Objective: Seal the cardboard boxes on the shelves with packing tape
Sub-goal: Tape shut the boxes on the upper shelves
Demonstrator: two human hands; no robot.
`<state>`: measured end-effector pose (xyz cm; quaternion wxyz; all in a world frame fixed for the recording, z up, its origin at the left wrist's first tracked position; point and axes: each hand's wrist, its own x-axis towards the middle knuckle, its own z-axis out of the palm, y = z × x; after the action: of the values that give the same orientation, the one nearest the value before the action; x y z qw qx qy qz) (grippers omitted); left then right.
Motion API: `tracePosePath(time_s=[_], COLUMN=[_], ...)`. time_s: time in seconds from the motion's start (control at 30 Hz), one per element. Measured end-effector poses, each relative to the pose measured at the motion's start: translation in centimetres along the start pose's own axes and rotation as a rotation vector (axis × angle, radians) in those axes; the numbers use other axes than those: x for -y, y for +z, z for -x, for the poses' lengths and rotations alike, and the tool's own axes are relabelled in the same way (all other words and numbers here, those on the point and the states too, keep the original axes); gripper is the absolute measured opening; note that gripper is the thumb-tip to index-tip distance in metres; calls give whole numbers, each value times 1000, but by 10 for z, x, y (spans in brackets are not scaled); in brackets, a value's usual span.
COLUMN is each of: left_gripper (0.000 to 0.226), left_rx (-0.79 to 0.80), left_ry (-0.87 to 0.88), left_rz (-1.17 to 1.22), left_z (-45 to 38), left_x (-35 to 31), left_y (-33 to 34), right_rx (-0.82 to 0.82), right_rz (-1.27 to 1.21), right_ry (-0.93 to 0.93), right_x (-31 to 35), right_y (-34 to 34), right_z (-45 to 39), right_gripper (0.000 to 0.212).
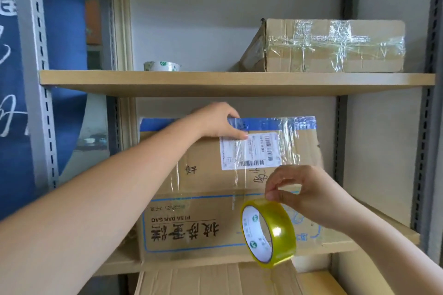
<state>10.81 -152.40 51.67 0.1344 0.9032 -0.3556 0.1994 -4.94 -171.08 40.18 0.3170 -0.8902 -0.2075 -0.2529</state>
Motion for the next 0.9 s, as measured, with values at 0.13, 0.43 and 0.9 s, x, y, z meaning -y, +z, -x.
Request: tracePosePath(time_s=[0.13, 0.43, 0.9], left_gripper=[44, 58, 44], left_rx=[24, 497, -253], left_ry=[95, 58, -126], left_rz=[-158, -22, -84], left_z=[29, 142, 134], left_x=[-50, -77, -28], left_y=[-36, 0, 117], right_rx=[-36, 130, 121], right_rz=[4, 164, 290], right_ry=[-7, -55, 75], right_x=[27, 89, 61], right_y=[-15, -38, 13], right_z=[7, 70, 23], right_gripper=[12, 16, 10])
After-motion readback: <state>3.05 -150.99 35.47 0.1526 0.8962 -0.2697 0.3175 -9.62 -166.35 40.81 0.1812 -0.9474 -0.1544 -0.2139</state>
